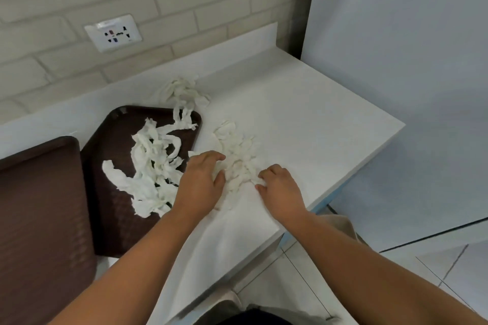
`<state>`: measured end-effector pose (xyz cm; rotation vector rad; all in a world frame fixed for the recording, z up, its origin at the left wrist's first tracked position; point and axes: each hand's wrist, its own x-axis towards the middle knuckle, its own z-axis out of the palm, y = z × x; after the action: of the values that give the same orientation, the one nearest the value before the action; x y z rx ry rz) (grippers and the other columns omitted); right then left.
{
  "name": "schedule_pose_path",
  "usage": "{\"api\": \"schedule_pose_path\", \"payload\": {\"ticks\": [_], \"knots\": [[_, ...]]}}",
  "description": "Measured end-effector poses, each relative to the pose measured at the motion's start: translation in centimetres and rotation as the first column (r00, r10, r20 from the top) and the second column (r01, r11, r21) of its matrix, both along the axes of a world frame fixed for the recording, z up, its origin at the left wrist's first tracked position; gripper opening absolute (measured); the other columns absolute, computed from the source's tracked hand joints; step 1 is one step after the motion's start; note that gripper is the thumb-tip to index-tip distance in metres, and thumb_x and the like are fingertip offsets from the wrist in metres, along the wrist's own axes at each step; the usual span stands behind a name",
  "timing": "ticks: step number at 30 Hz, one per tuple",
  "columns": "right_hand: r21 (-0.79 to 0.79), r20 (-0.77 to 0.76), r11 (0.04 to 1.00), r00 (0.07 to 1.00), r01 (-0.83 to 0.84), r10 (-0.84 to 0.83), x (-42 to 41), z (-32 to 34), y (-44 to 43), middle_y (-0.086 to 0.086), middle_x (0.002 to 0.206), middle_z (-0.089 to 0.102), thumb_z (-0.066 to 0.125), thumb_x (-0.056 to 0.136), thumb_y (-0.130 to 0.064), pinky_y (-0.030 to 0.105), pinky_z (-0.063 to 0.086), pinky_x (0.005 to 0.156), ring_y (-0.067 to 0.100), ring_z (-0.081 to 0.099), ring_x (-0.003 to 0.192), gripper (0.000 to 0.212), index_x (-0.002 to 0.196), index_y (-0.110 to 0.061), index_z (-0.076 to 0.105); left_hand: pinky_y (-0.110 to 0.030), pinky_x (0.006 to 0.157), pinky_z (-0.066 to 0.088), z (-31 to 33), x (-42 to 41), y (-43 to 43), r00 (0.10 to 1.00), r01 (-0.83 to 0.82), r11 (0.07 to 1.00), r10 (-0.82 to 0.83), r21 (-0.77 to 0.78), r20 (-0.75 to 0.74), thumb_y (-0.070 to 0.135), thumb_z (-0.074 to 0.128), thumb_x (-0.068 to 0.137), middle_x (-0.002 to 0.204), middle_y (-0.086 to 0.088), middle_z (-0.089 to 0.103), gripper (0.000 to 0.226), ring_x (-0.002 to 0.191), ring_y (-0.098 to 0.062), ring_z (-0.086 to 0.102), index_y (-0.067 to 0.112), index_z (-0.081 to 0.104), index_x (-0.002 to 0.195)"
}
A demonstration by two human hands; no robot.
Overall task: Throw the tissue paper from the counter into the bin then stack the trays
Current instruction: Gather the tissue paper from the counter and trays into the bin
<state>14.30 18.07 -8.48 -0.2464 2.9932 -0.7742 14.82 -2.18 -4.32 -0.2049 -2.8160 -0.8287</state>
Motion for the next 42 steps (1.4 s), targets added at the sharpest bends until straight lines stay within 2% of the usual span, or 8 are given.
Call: {"api": "schedule_pose_path", "payload": {"ticks": [5,10,18,21,28,32,37,42], "knots": [[-0.142,0.028,0.975,0.986,0.169,-0.166,-0.6,0.9,-1.6,0.007,0.088,0.063,0.046,0.095,-0.004,0.028,0.038,0.065,0.022,0.059,0.078,0.023,0.111,-0.011,0.062,-0.003,0.097,0.024,-0.4,-0.9,-2.4,0.998,0.056,0.997,-0.056,0.054,0.003,0.014,0.064,0.089,0.124,0.008,0.058,0.032,0.119,-0.011,0.046,0.019,0.062,0.121],[-0.284,0.024,0.943,0.984,0.174,-0.174,-0.4,3.1,-2.8,0.003,0.099,0.061,0.039,0.086,0.009,0.023,0.042,0.074,0.017,0.056,0.085,0.039,0.111,-0.013,0.060,-0.007,0.097,0.026,0.3,-2.4,-2.6,0.994,0.109,0.987,-0.107,0.119,-0.022,0.013,0.063,0.090,0.122,0.008,0.059,0.031,0.119,-0.010,0.046,0.020,0.063,0.120],[-0.604,0.107,0.701,0.909,0.380,-0.402,-0.5,8.1,-2.5,-0.002,0.077,0.054,0.041,0.098,-0.016,0.014,0.038,0.060,0.014,0.049,0.071,0.020,0.091,-0.004,0.055,-0.020,0.097,0.037,1.1,-4.5,-2.3,0.985,0.172,0.976,-0.169,0.135,-0.033,0.017,0.060,0.090,0.121,0.008,0.060,0.030,0.117,-0.013,0.048,0.022,0.062,0.120],[-0.480,0.084,0.759,0.884,0.440,-0.459,-0.5,8.1,-1.2,-0.003,0.084,0.053,0.056,0.095,-0.037,0.021,0.038,0.061,0.012,0.052,0.075,0.028,0.103,-0.012,0.045,-0.018,0.093,0.034,1.3,-5.0,-2.0,0.983,0.184,0.972,-0.182,0.146,-0.025,0.019,0.061,0.090,0.124,0.008,0.060,0.030,0.118,-0.014,0.047,0.022,0.062,0.121],[-0.247,-0.054,0.838,0.856,0.487,-0.514,1.0,5.3,2.1,0.009,0.097,0.060,0.036,0.096,-0.005,0.022,0.037,0.052,0.025,0.058,0.077,0.004,0.099,-0.007,0.039,-0.019,0.091,0.034,0.9,-4.9,-0.7,0.975,0.212,0.964,-0.219,0.160,0.028,0.021,0.059,0.093,0.123,0.007,0.060,0.028,0.117,-0.012,0.047,0.023,0.061,0.121],[-0.059,-0.012,0.908,0.909,0.416,-0.417,2.0,2.5,2.8,0.001,0.074,0.048,0.041,0.088,-0.014,0.022,0.035,0.057,0.018,0.041,0.065,0.005,0.084,-0.015,0.037,-0.024,0.094,0.040,0.2,-5.1,-0.2,0.966,0.250,0.962,-0.256,0.109,0.047,0.021,0.058,0.094,0.121,0.004,0.061,0.028,0.118,-0.016,0.047,0.021,0.061,0.122],[0.047,-0.018,0.935,0.936,0.353,-0.352,2.2,-0.7,3.1,0.013,0.095,0.059,0.051,0.091,-0.007,0.037,0.037,0.070,0.032,0.054,0.088,0.022,0.113,-0.006,0.054,-0.036,0.101,0.040,-0.7,-6.8,0.2,0.967,0.252,0.965,-0.247,-0.069,0.070,0.023,0.060,0.092,0.132,0.001,0.056,0.033,0.122,-0.022,0.043,0.021,0.059,0.126],[0.226,-0.153,0.920,0.945,0.319,-0.290,2.4,-1.2,2.6,0.009,0.098,0.062,0.057,0.094,-0.041,0.041,0.046,0.075,0.031,0.055,0.089,0.039,0.115,-0.008,0.060,-0.038,0.105,0.030,-1.2,-8.5,1.1,0.967,0.236,0.915,-0.190,-0.327,0.168,0.042,0.059,0.091,0.143,0.001,0.043,0.049,0.129,-0.024,0.034,0.028,0.051,0.138]]}}
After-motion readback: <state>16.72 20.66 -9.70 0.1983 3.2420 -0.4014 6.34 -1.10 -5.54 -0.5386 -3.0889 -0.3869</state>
